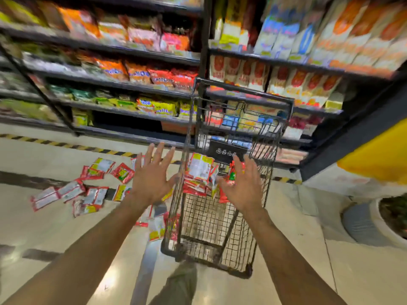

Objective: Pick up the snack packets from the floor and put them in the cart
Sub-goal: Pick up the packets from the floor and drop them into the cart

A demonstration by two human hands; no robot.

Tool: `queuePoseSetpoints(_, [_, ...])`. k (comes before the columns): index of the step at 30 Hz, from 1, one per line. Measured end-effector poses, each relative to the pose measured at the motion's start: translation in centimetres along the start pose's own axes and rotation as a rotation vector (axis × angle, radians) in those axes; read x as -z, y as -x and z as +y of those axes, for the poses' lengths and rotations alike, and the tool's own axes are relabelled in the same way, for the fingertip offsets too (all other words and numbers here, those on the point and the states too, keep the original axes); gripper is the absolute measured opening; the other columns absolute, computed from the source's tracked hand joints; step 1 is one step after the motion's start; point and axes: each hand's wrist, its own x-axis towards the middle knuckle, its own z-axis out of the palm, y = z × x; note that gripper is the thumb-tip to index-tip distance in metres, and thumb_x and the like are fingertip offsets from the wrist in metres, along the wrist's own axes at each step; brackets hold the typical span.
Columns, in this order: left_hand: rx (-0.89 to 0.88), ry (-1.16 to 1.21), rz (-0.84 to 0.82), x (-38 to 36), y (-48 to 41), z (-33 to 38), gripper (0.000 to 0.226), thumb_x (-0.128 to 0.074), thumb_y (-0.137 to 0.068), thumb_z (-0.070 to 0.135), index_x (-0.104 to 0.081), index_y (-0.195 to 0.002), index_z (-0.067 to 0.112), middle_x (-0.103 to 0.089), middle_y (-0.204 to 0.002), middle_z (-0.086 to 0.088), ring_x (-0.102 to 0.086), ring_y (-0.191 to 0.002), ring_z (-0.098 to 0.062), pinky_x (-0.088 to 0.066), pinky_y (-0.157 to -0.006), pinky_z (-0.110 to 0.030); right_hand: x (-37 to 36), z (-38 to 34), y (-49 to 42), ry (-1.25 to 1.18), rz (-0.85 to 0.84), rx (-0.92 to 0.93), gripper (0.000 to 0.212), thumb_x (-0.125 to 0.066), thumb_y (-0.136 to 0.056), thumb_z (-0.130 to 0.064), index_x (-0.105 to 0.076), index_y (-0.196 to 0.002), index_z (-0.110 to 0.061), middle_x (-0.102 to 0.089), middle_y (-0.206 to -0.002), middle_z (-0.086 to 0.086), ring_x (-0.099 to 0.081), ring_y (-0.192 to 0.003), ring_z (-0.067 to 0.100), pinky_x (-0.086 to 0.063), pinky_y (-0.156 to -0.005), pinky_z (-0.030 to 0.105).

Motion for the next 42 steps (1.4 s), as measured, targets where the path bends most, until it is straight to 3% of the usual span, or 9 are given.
queuePoseSetpoints(4, [0.065, -0.021, 0.034, 4.3, 9.7, -4.4, 0.084, -0.025, -0.093, 0.077, -0.025, -0.164, 0.031, -0.014, -0.173, -0.005, -0.024, -0.156, -0.038, -0.023, -0.12, -0.063, 2.0, -5.0, 7.6, 0.054, 0.003, 0.102, 0.09, -0.047, -0.092, -0.076, -0.017, -0.164, -0.031, -0.007, -0.174, 0.006, -0.005, -0.16, 0.033, -0.009, -0.129, 0.05])
queuePoseSetpoints(8, [0.173, -0.021, 0.062, 8.4, 17.3, -8.8, 0.091, -0.013, -0.087, 0.081, -0.02, -0.164, 0.034, -0.01, -0.174, -0.003, -0.016, -0.158, -0.034, -0.017, -0.123, -0.06, 2.8, -10.3, 13.3, 0.079, 0.0, 0.198, 0.102, -0.024, -0.083, -0.09, -0.026, -0.163, -0.026, -0.019, -0.171, 0.012, -0.014, -0.158, 0.038, -0.019, -0.127, 0.056])
queuePoseSetpoints(10, [0.216, -0.023, 0.093, 10.2, 20.2, -11.4, 0.091, -0.013, -0.086, 0.08, -0.02, -0.164, 0.033, -0.012, -0.174, -0.003, -0.017, -0.158, -0.035, -0.018, -0.122, -0.06, 2.6, -13.4, 15.1, 0.085, -0.017, 0.243, 0.107, -0.018, -0.079, -0.093, -0.022, -0.163, -0.027, -0.016, -0.172, 0.011, -0.011, -0.159, 0.036, -0.018, -0.127, 0.054])
queuePoseSetpoints(15, [0.306, -0.034, 0.119, 12.4, 26.5, -19.6, 0.087, -0.022, -0.089, 0.079, -0.024, -0.163, 0.032, -0.018, -0.173, -0.004, -0.021, -0.156, -0.036, -0.024, -0.119, -0.062, 0.7, -22.4, 18.6, 0.096, -0.063, 0.363, 0.097, -0.033, -0.087, -0.086, -0.017, -0.164, -0.03, -0.007, -0.174, 0.006, -0.002, -0.161, 0.031, -0.011, -0.13, 0.051])
queuePoseSetpoints(23, [0.436, -0.002, 0.113, 14.6, 33.9, -37.1, 0.092, -0.017, -0.086, 0.083, -0.016, -0.164, 0.036, -0.006, -0.175, -0.003, -0.011, -0.159, -0.033, -0.014, -0.125, -0.063, -6.1, -39.5, 21.3, 0.119, -0.115, 0.499, 0.091, -0.045, -0.093, -0.077, -0.015, -0.165, -0.029, -0.006, -0.174, 0.007, 0.0, -0.161, 0.03, -0.009, -0.129, 0.048])
queuePoseSetpoints(31, [0.452, -0.004, 0.084, 15.0, 37.5, -52.6, 0.096, -0.006, -0.085, 0.089, -0.015, -0.164, 0.036, -0.006, -0.175, -0.003, -0.011, -0.159, -0.033, -0.012, -0.125, -0.062, -13.5, -52.5, 21.0, 0.148, -0.146, 0.452, 0.092, -0.045, -0.091, -0.08, -0.017, -0.164, -0.031, -0.009, -0.174, 0.006, -0.005, -0.161, 0.031, -0.013, -0.129, 0.05])
queuePoseSetpoints(37, [0.453, 0.027, 0.061, 13.4, 36.8, -58.7, 0.089, -0.022, -0.09, 0.087, -0.017, -0.164, 0.038, -0.007, -0.174, -0.003, -0.012, -0.159, -0.033, -0.014, -0.123, -0.063, -17.2, -57.7, 19.9, 0.197, -0.15, 0.487, 0.091, -0.042, -0.089, -0.081, -0.025, -0.162, -0.028, -0.02, -0.171, 0.008, -0.015, -0.158, 0.033, -0.018, -0.127, 0.048])
queuePoseSetpoints(42, [0.458, 0.07, -0.007, 11.7, 33.4, -61.7, 0.089, -0.023, -0.09, 0.088, -0.015, -0.164, 0.04, -0.008, -0.174, -0.002, -0.014, -0.158, -0.037, -0.015, -0.124, -0.062, -20.0, -61.0, 16.6, 0.196, -0.178, 0.512, 0.101, -0.022, -0.084, -0.087, -0.024, -0.163, -0.025, -0.016, -0.172, 0.009, -0.009, -0.16, 0.031, -0.012, -0.129, 0.048])
